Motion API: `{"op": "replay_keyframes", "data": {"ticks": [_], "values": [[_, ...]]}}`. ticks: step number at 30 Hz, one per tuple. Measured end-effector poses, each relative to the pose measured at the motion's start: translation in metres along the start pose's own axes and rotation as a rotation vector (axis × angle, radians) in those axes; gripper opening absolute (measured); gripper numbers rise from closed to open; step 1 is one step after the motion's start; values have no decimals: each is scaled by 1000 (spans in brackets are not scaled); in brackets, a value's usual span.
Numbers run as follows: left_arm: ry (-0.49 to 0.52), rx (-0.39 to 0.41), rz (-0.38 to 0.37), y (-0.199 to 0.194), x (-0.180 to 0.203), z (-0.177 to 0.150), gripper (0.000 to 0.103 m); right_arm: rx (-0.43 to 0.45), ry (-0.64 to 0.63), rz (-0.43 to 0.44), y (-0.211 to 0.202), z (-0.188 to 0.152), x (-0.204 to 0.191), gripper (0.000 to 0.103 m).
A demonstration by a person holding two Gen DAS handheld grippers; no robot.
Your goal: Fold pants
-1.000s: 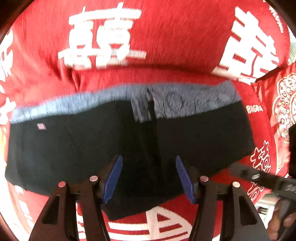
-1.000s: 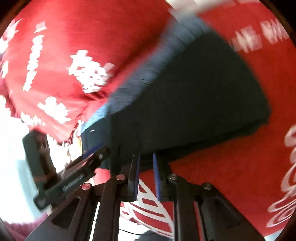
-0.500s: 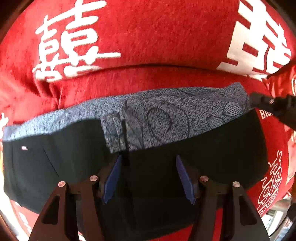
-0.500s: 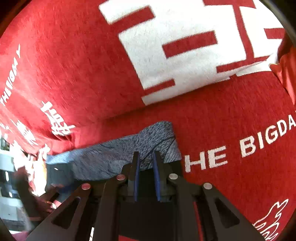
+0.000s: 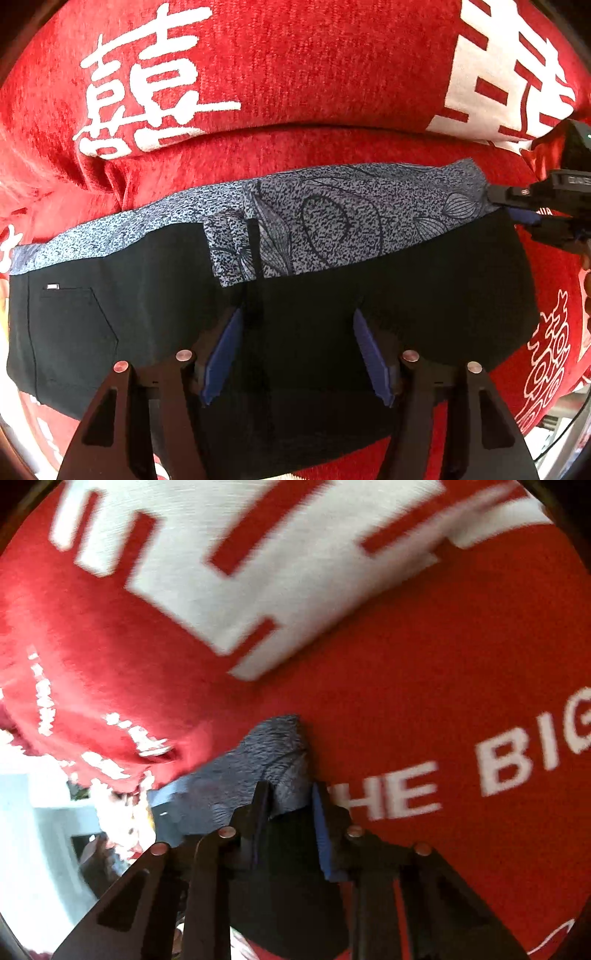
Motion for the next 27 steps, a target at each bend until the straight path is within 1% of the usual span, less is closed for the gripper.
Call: {"op": "replay_keyframes", "data": {"ticks": [1,3,4,5,7,8,9,11,14,15,17,19,23,25,27], "values": [[-4,-1,7,0,0,0,64,-3,4,-11,2,0,1,28],[-22,-12,14,0,0,0,66,9,-5,-61,3,0,-5,35],[-33,-20,29,0,-1,1,77,14,-11,-81,3,-1,-9,36],[-50,-31,57,0,-4,1,84,24,-25,-103,-3,-4,-15,39],[-90,-44,65,-3,-10,0,84,22,-50,-143,-17,-12,-23,43],[-110,-46,75,-7,-14,-2,84,14,-83,-178,-25,-20,-30,47],[-118,-46,86,-9,-16,-3,84,14,-104,-192,-28,-26,-35,53],[-129,-48,102,-14,-20,-6,84,11,-160,-224,-40,-44,-46,61],[-133,-54,134,-23,-18,-16,84,6,-199,-259,-50,-66,-56,65],[-133,-54,147,-26,-17,-17,84,1,-205,-263,-52,-73,-59,70],[-141,-61,177,-30,-18,-23,84,-20,-220,-273,-49,-86,-66,77],[-161,-68,179,-34,-20,-27,84,-33,-233,-279,-45,-96,-73,77],[-212,-82,157,-43,-28,-40,84,-77,-252,-296,-30,-109,-84,80],[-219,-95,145,-42,-32,-44,84,-87,-273,-303,-12,-116,-100,80],[-214,-107,146,-40,-37,-51,84,-88,-306,-326,-4,-122,-111,81]]}}
Point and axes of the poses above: each gripper's, at about its wrist camera, not at the fingertips, and y roughly the way its jaws point, x to its right, z to its top, the point moved 2 cm from there along y, roughly the way its jaws point, and after that the axes turned 10 degrees about -y, right-handed, at the moved point
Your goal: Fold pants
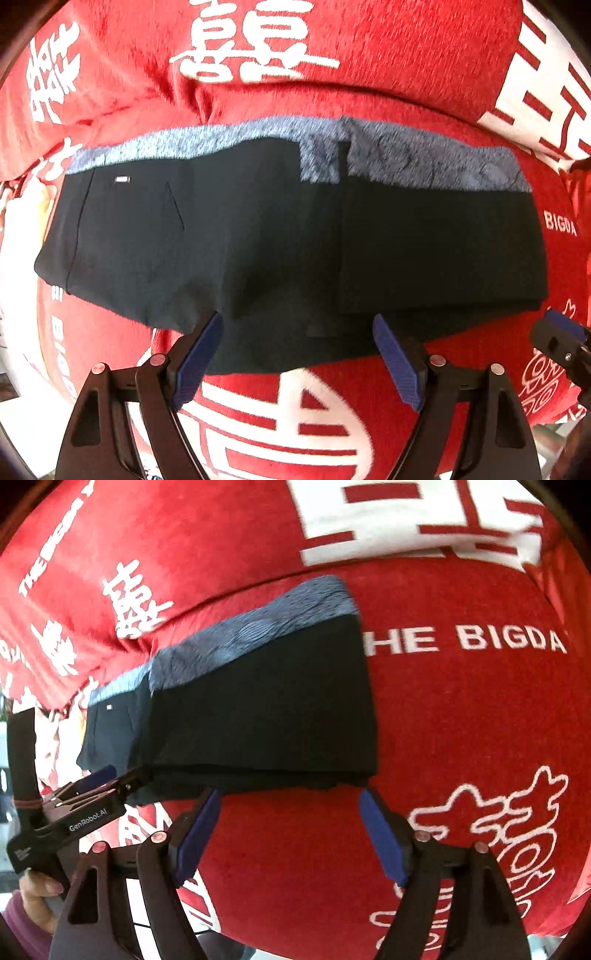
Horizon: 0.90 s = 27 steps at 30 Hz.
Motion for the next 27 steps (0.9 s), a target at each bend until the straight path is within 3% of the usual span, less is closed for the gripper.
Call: {"op": "replay_keyframes", "data": {"ticks": [1,2,3,10,19,27], "values": [[7,-3,7,2,-4,-2,86,1,-14,-15,2,-2,-8,81],[15,-9,11,4,-8,-4,102,-1,-18,-26,4,-3,-15,82],[17,-8,12,6,-13,-3,103,-4,-18,-30,4,-5,-19,82],[31,-36,-52,9,-60,-1,103,-9,-31,-60,18,-10,-78,82],[-58,-46,-69,12,-138,10,103,-77,-120,-63,55,-8,-164,82],[-151,-52,-88,16,-198,17,103,-122,-214,-79,82,6,-218,82]]}}
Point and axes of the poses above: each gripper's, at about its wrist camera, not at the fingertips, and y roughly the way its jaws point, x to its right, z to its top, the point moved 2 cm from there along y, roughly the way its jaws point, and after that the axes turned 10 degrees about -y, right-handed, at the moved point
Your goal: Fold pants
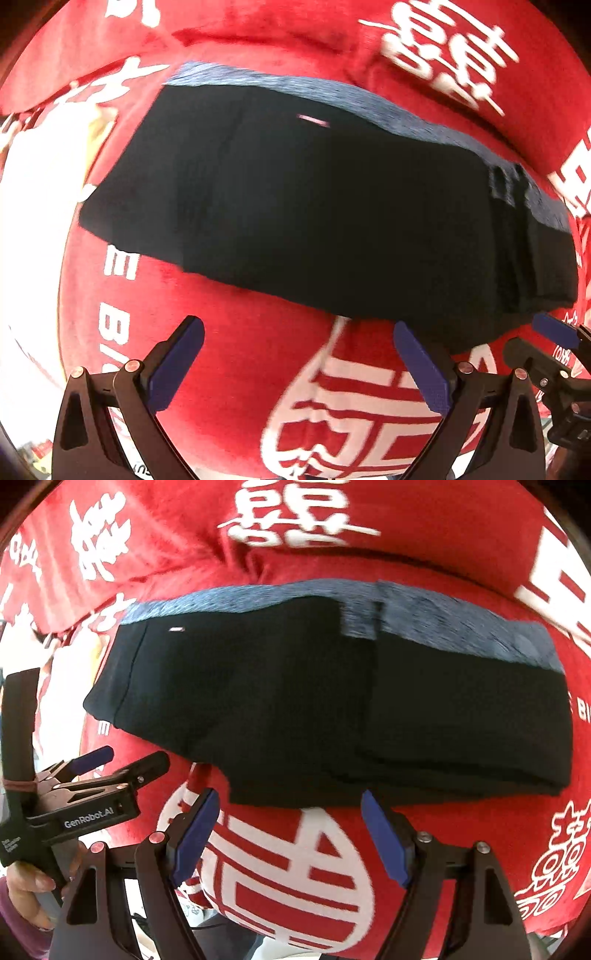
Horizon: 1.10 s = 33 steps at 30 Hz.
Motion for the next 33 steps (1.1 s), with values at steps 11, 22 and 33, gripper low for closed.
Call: {"op": "replay_keyframes", "data": {"ticks": [11,22,33], "values": [[-145,10,-4,5,-62,17,103,-33,-89,-5,21,22,-53,82],[-213,3,-92,10,-93,22,103,-66,-103,-13,29,22,-65,82],[-284,89,-146,-7,-116,49,103,-62,-103,6,31,24,-68,82]]}}
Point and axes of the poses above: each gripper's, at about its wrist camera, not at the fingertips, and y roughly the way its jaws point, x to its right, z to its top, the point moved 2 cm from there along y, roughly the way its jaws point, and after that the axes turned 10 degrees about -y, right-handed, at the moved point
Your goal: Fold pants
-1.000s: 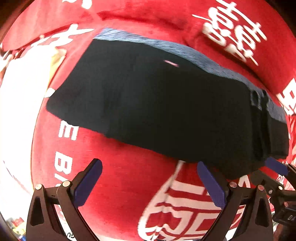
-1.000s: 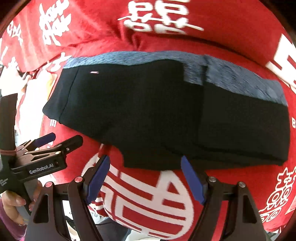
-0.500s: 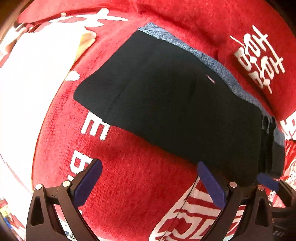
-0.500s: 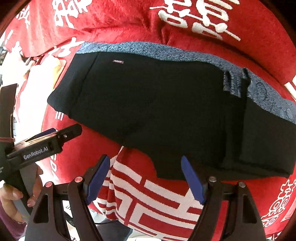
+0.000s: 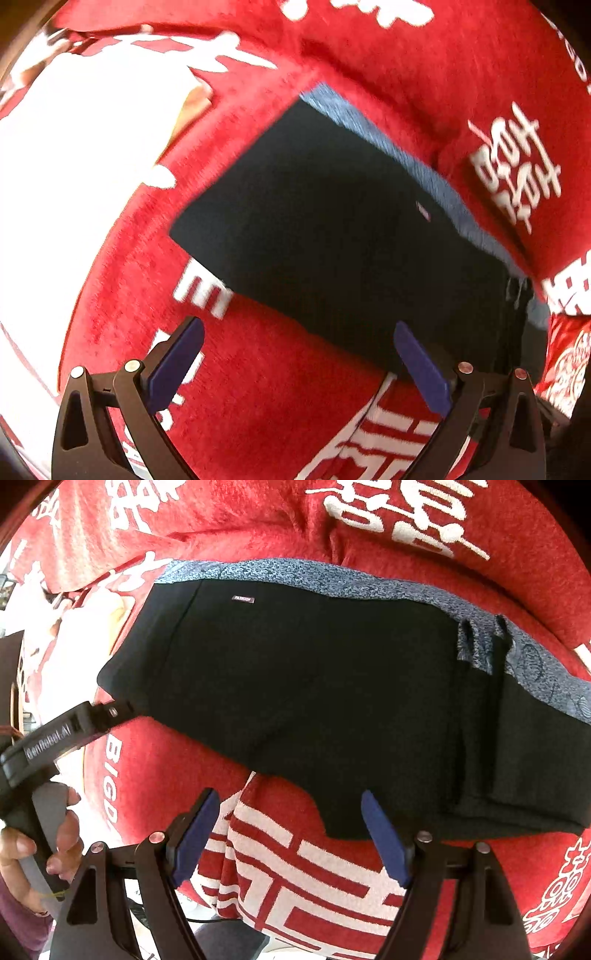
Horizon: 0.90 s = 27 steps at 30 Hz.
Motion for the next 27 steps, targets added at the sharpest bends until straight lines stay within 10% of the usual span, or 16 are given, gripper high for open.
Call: {"op": "replay_keyframes", "data": {"ticks": [5,18,27], "values": [[-100,9,-49,-1,-19,11,103,1,10,25,0,-2,6,82],[-259,-56,-453,18,-29,6,103,1,39,102,4,-8,14,82],[-300,-24,-469,22,-23,16,103,0,37,120,7,-4,13,82]]}}
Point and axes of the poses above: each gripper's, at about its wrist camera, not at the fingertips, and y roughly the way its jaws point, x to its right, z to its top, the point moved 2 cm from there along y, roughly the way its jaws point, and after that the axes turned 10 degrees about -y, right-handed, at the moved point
